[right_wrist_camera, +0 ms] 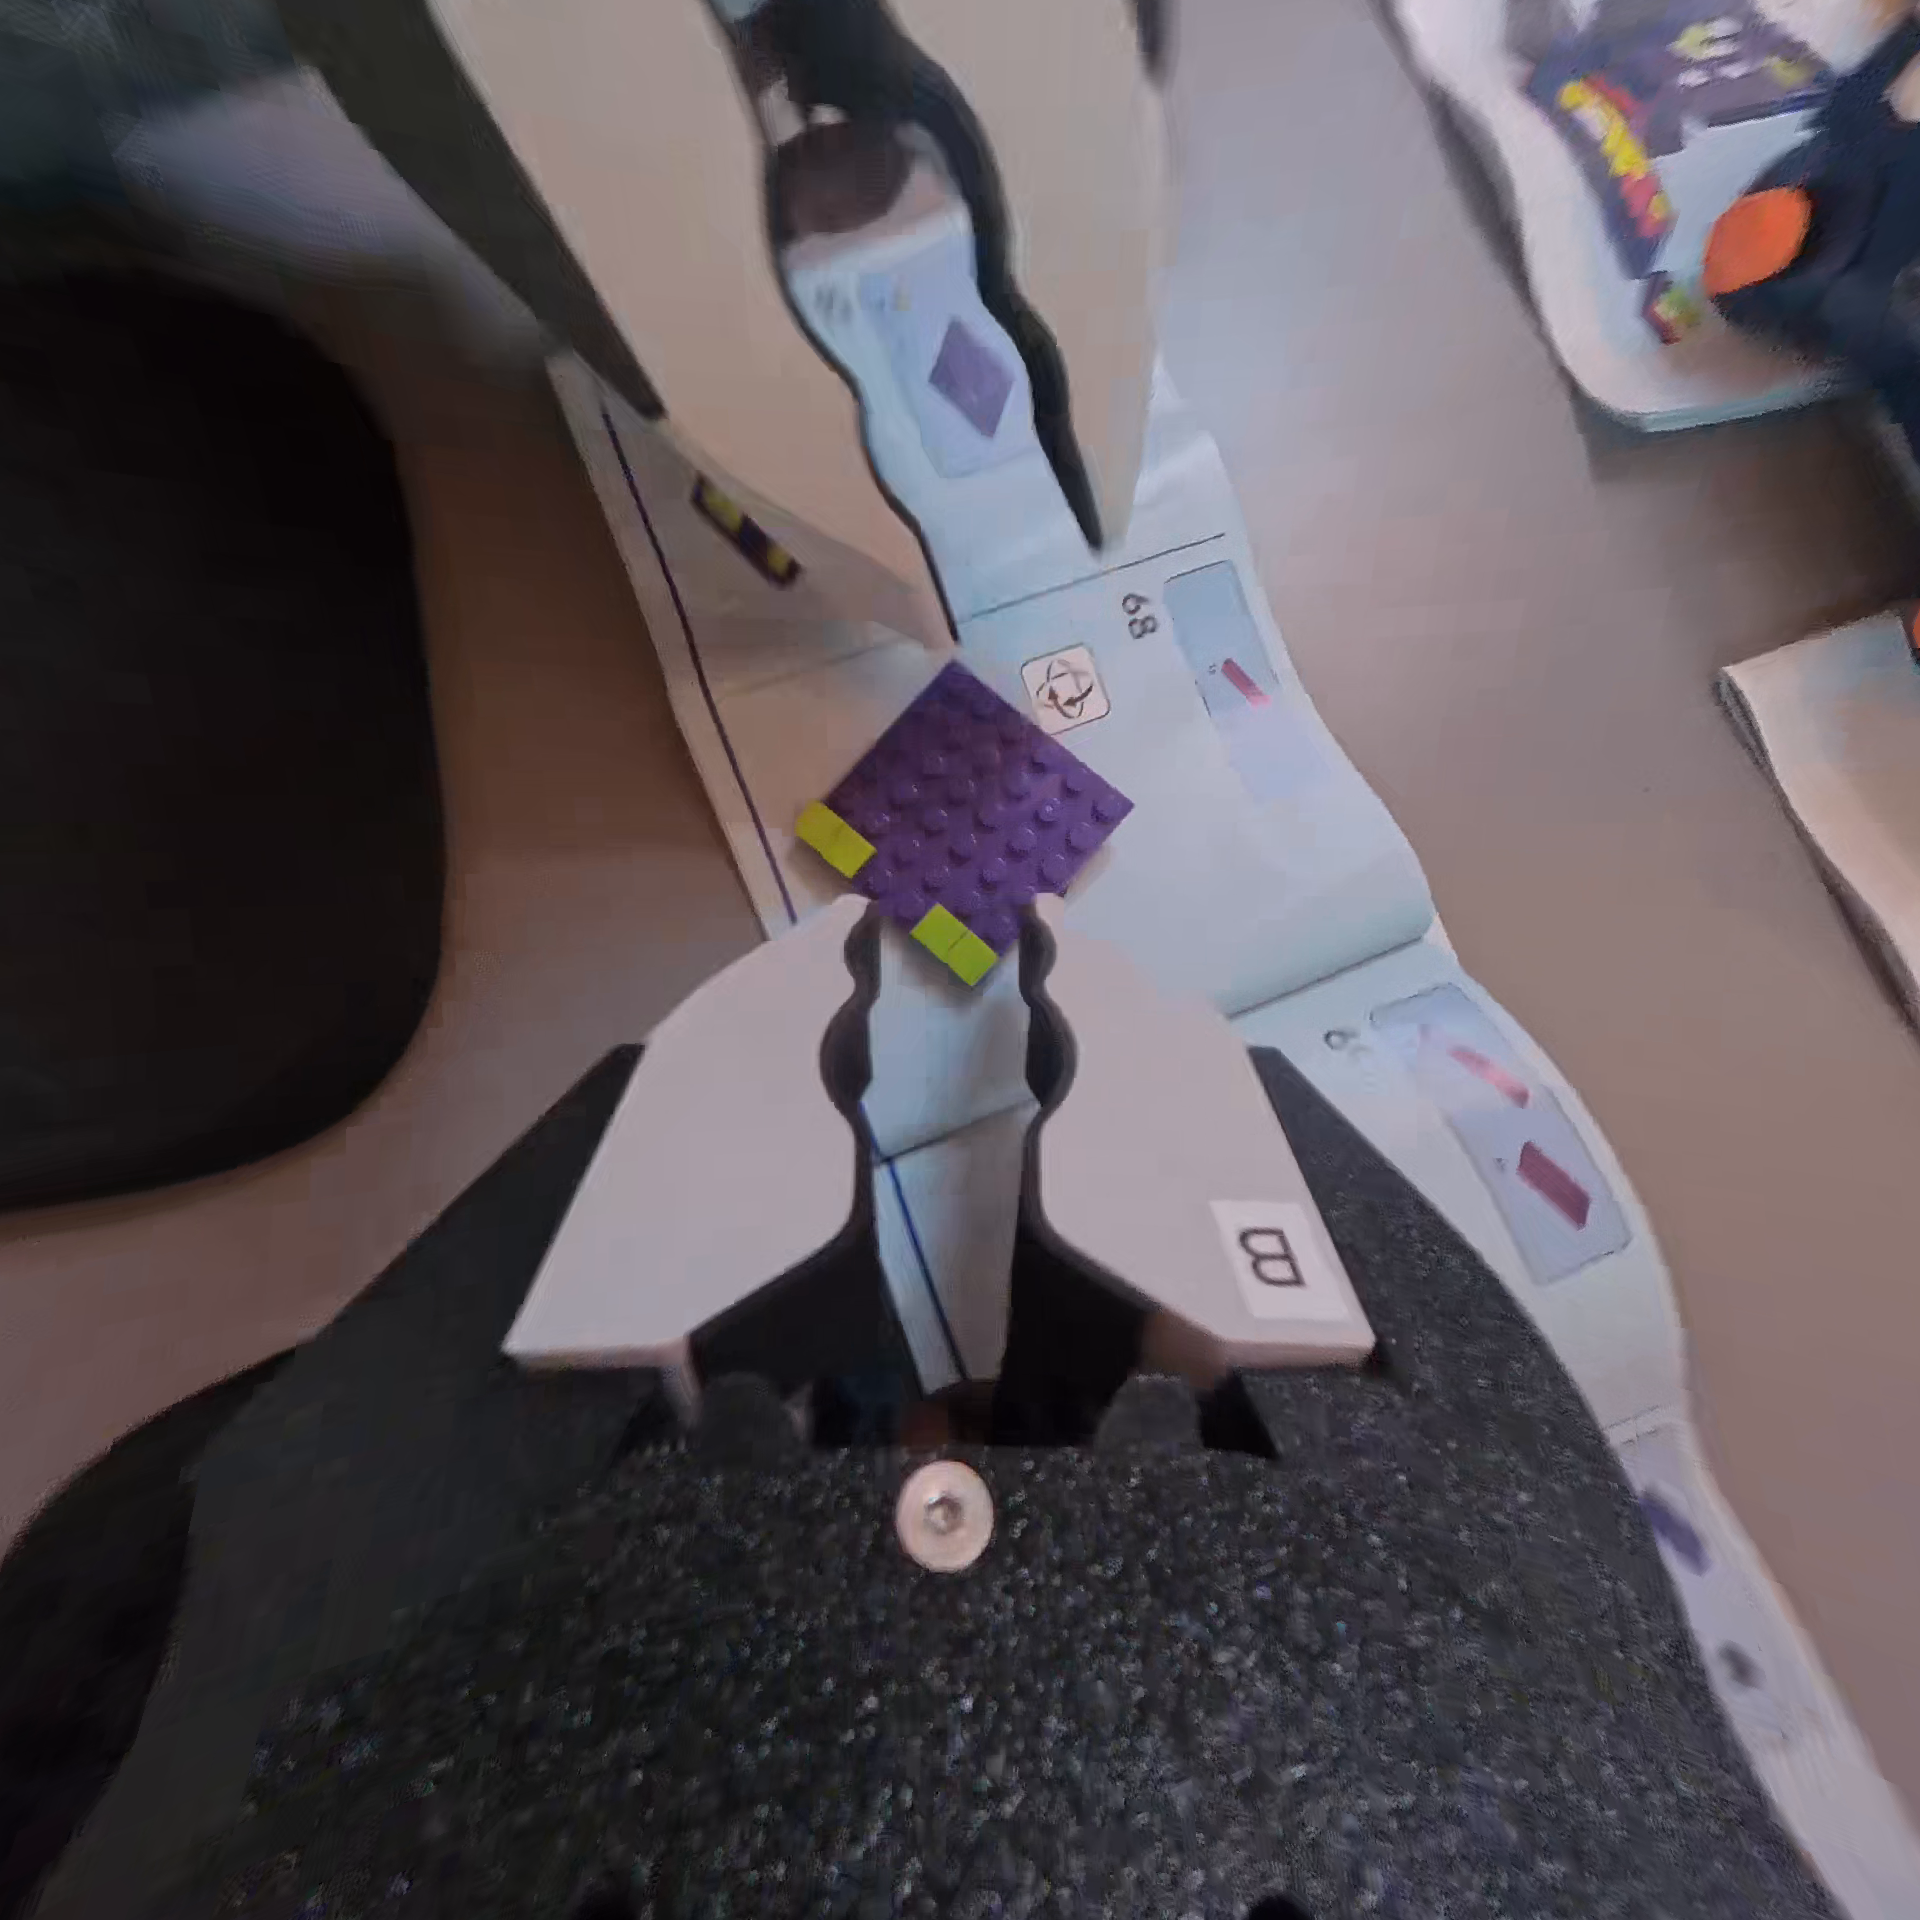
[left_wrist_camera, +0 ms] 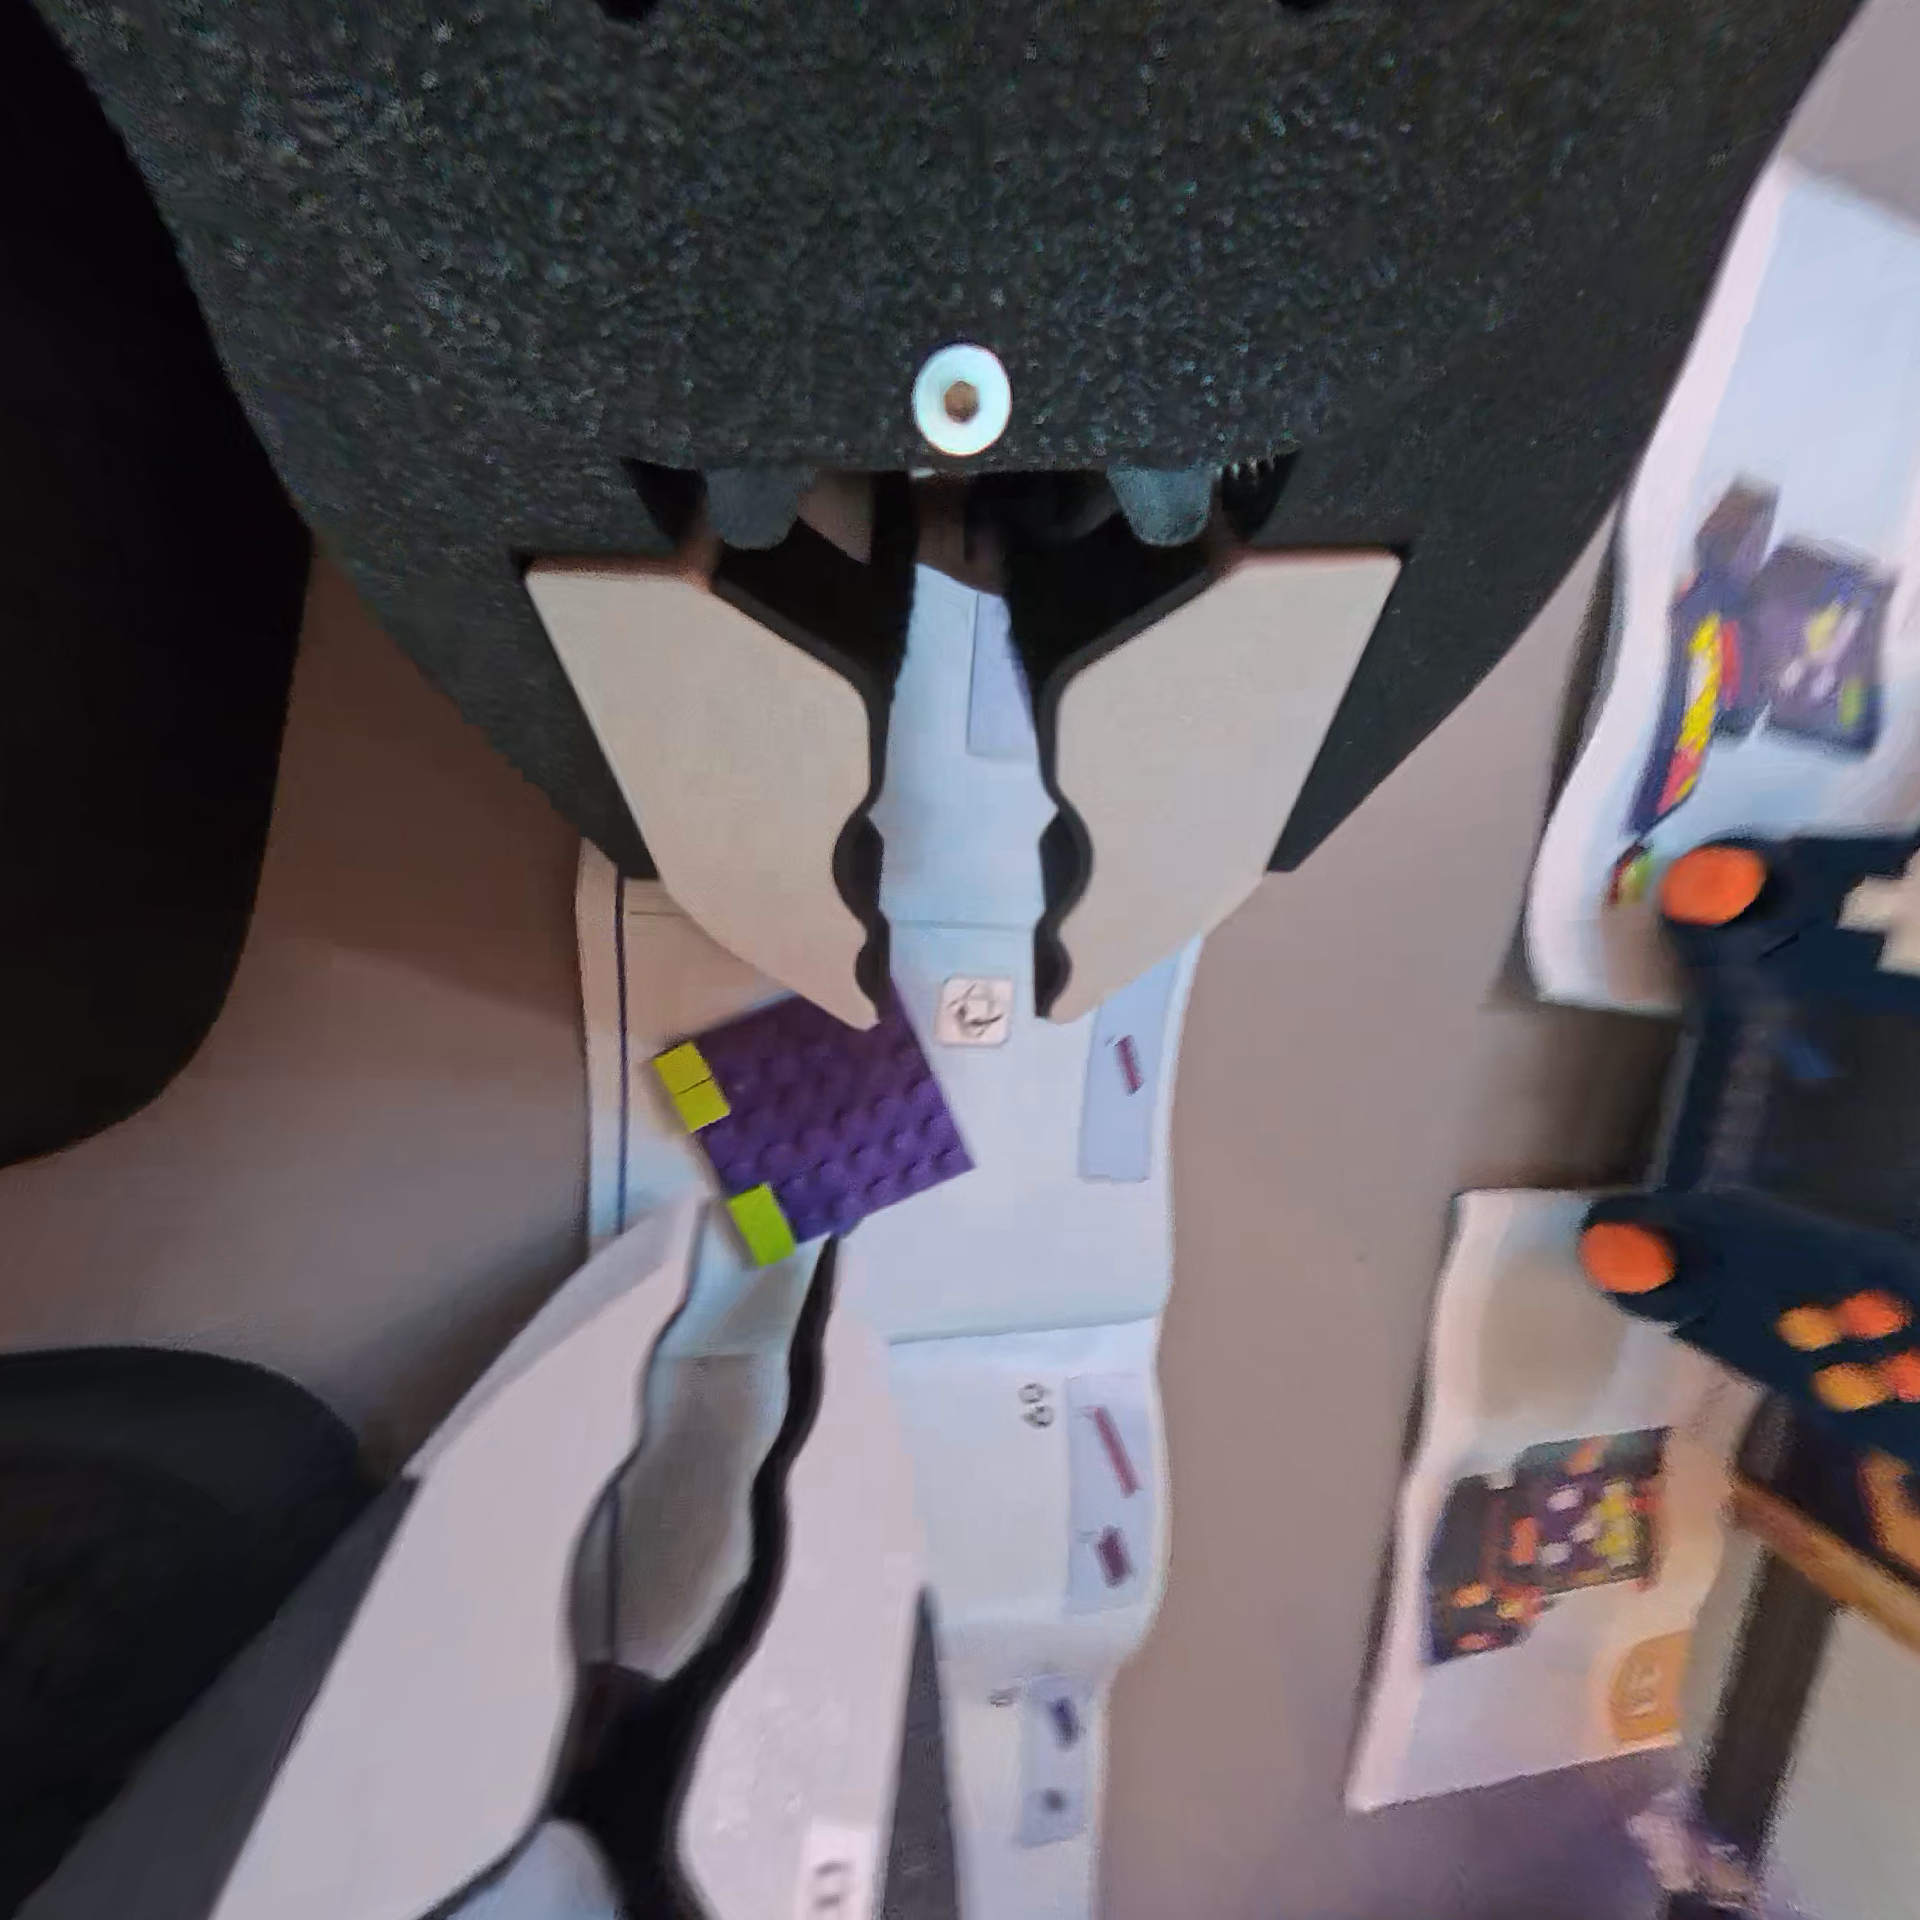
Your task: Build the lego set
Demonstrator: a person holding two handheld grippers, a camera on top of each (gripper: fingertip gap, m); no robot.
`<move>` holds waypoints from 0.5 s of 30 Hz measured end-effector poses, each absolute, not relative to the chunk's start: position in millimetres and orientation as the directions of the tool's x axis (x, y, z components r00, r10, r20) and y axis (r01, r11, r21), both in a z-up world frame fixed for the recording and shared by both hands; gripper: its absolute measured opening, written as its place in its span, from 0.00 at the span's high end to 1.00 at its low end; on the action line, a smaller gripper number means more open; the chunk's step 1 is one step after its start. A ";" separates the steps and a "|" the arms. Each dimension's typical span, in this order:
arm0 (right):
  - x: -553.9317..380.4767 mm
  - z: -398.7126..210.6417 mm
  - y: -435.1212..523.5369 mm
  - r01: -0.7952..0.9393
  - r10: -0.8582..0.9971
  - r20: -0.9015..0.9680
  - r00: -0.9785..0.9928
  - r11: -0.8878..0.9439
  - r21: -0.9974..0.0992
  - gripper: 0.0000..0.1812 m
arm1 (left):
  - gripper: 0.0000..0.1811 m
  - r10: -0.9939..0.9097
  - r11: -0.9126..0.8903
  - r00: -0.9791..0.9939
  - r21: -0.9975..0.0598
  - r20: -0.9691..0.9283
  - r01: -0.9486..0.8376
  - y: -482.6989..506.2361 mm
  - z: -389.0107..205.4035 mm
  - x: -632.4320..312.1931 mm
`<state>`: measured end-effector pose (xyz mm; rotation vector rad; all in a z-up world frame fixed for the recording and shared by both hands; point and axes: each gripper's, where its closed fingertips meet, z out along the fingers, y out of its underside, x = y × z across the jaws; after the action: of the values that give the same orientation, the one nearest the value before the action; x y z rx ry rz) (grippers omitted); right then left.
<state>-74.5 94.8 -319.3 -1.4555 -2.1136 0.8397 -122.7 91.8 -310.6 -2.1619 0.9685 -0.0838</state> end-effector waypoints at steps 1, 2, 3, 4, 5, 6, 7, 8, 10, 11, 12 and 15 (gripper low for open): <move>-72.0 -312.8 96.3 0.651 0.949 -0.024 -0.315 0.197 -0.733 0.85 | 0.83 -0.623 -0.444 0.747 -0.682 -0.231 -0.581 88.7 -302.2 -127.9; -68.2 -307.8 98.7 0.634 0.956 -0.049 -0.288 0.152 -0.759 0.85 | 0.82 -0.585 -0.455 0.781 -0.710 -0.217 -0.538 83.7 -295.2 -130.3; -63.3 -305.9 101.5 0.626 0.961 -0.053 -0.270 0.134 -0.768 0.85 | 0.82 -0.548 -0.462 0.813 -0.740 -0.194 -0.488 77.8 -290.0 -130.2; -58.2 -306.9 105.0 0.631 0.966 -0.037 -0.256 0.138 -0.764 0.85 | 0.82 -0.514 -0.469 0.842 -0.767 -0.166 -0.437 71.3 -287.3 -128.1; -53.8 -309.7 107.6 0.641 0.969 -0.010 -0.248 0.156 -0.752 0.85 | 0.82 -0.483 -0.481 0.865 -0.784 -0.136 -0.392 64.2 -287.8 -124.2; -50.6 -313.0 109.1 0.651 0.969 0.020 -0.245 0.180 -0.738 0.86 | 0.82 -0.458 -0.499 0.882 -0.788 -0.114 -0.361 57.0 -291.4 -119.3; -49.1 -316.3 108.7 0.659 0.967 0.046 -0.249 0.204 -0.724 0.86 | 0.83 -0.429 -0.521 0.897 -0.783 -0.104 -0.340 51.3 -297.0 -114.9; -49.1 -318.8 106.8 0.664 0.963 0.068 -0.260 0.229 -0.711 0.87 | 0.85 -0.402 -0.542 0.910 -0.773 -0.105 -0.329 47.4 -303.1 -110.2; -53.6 -319.7 104.2 0.657 0.954 0.115 -0.275 0.274 -0.702 0.88 | 0.89 -0.379 -0.571 0.919 -0.753 -0.111 -0.327 44.1 -311.9 -96.9; -56.2 -319.4 103.1 0.654 0.950 0.130 -0.283 0.290 -0.699 0.88 | 0.91 -0.376 -0.580 0.919 -0.744 -0.117 -0.332 44.6 -313.7 -90.3; -58.9 -319.2 102.4 0.653 0.948 0.136 -0.288 0.298 -0.696 0.88 | 0.92 -0.374 -0.583 0.919 -0.739 -0.125 -0.338 46.6 -313.7 -84.6; -63.7 -324.1 101.3 0.674 0.949 0.107 -0.297 0.287 -0.680 0.88 | 0.92 -0.365 -0.608 0.924 -0.723 -0.111 -0.327 56.1 -317.6 -76.4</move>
<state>-63.7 101.3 -324.1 -1.4486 -2.0607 0.7226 -76.4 56.1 -317.6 -2.2696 0.4883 -0.0606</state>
